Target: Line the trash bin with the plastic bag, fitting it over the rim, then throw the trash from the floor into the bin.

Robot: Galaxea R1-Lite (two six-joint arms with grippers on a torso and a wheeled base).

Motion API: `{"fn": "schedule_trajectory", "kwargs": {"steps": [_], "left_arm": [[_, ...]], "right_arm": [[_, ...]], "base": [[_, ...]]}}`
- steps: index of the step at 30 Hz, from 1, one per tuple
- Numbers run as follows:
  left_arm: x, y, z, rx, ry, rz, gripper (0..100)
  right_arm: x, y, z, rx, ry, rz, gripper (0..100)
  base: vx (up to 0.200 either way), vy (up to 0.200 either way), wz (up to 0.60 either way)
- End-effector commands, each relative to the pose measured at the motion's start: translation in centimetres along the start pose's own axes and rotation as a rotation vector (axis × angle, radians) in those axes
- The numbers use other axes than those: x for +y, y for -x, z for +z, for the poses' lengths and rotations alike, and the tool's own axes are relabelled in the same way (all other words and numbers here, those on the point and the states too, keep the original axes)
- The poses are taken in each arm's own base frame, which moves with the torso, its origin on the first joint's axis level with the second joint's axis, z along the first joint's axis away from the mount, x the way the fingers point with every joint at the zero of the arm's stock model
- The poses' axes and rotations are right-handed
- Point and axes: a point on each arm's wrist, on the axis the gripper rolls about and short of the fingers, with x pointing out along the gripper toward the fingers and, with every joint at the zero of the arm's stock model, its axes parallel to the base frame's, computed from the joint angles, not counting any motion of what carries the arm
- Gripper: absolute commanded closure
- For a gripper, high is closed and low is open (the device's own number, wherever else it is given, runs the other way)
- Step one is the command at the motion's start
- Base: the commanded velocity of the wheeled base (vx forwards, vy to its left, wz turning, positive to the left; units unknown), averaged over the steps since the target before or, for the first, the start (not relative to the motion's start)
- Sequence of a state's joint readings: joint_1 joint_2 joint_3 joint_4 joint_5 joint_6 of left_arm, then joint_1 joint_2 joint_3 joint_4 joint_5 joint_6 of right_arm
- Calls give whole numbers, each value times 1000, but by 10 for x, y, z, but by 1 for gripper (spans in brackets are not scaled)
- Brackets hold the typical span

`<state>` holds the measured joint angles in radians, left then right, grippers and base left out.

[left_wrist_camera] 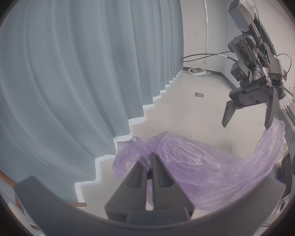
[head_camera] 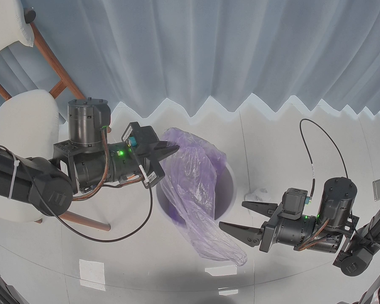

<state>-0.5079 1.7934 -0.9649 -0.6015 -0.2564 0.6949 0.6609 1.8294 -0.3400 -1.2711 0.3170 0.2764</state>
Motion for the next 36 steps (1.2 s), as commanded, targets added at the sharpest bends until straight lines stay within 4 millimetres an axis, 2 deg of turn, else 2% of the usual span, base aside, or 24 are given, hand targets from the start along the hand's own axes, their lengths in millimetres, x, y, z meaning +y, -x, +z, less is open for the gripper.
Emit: {"fn": "schedule_trajectory", "kwargs": {"steps": [1,8,14,23,31,36], "left_arm": [[1,-1,1,-4,-2,4,100],[3,-2,3,-9,-2,10,100],[3,-3,2,-5,9,15,100],[3,-9,1,8,18,26,100],[6,-12,15,-37,32,36,100],[7,-11,16,-41,36,39,100]], "right_arm": [[0,-3,-7,28,-5,2,0],[7,-5,-17,57,-1,26,0],[9,-5,-12,0,18,20,0],[17,-4,-22,28,38,48,0],[8,-13,-42,107,18,23,0],[0,-24,-48,67,27,-15,0]], "base": [[0,0,0],[0,0,0],[0,0,0],[0,0,0],[0,0,0],[0,0,0]]}}
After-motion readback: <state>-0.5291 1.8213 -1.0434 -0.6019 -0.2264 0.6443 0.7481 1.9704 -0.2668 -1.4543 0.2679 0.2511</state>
